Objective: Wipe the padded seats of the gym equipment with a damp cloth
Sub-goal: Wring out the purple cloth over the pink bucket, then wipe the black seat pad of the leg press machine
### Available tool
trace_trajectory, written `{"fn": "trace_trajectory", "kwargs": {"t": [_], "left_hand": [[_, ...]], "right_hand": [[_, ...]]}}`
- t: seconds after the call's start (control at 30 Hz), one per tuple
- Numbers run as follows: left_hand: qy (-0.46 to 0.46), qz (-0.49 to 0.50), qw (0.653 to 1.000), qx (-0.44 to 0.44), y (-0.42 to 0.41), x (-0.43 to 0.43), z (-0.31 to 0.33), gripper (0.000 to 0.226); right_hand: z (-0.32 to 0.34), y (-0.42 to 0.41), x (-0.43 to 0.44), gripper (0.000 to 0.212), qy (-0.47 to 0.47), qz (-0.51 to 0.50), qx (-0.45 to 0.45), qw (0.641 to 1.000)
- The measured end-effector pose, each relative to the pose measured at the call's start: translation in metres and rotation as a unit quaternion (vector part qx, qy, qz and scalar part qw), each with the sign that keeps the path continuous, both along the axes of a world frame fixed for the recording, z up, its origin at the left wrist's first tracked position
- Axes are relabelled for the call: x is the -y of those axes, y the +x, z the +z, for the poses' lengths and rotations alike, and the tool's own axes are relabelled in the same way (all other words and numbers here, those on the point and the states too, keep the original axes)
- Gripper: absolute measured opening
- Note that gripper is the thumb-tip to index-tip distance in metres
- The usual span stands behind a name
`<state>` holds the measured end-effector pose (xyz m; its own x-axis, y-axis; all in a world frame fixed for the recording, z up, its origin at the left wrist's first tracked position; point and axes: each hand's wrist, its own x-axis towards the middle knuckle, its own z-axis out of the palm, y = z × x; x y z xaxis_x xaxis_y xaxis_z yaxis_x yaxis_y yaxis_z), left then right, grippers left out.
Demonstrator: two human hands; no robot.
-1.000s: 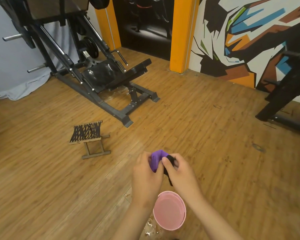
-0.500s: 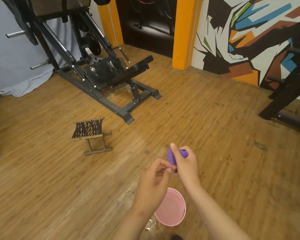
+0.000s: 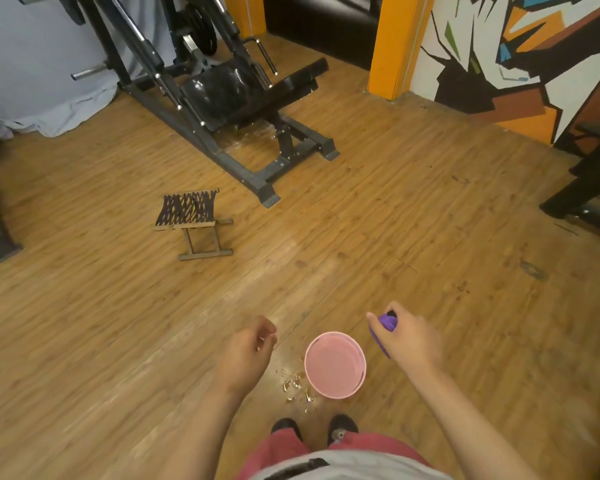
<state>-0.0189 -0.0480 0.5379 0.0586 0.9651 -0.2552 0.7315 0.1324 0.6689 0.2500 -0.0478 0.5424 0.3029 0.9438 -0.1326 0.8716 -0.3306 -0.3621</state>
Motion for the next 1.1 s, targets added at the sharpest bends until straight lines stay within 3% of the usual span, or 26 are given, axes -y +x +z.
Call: {"fn": "trace_trajectory", "kwargs": {"t": [0.17,0.33,0.5,0.67,0.9,1.1], "left_hand": [[-0.069,-0.008,0.997,-0.012,-0.008,0.022,-0.026,0.021],[-0.097,0.059,0.993,-0.017,-0.022,0.033,-0.038,0.007],[-0.163,0.101,0.981,-0.015,-0.05,0.064,-0.06,0.019],[-0.158,0.156,0.975,-0.006,-0.086,0.073,-0.066,0.019],[-0.136,0.168,0.976,0.007,-0.168,0.022,-0.077,0.024],[-0.128,0.212,0.969,0.012,-0.311,-0.034,-0.079,0.025]], "right_hand": [[-0.02,0.008,0.016,0.036,-0.049,0.054,-0.008,0.997],[-0.044,0.013,0.019,0.034,-0.083,0.079,-0.047,0.992],[-0.08,0.011,0.015,0.04,-0.177,0.101,-0.042,0.978],[-0.089,-0.011,0.002,0.031,-0.211,0.104,-0.031,0.971],[-0.079,-0.091,-0.068,0.033,-0.207,0.116,0.011,0.971],[-0.08,-0.223,-0.137,0.034,-0.187,0.098,-0.013,0.977]]}}
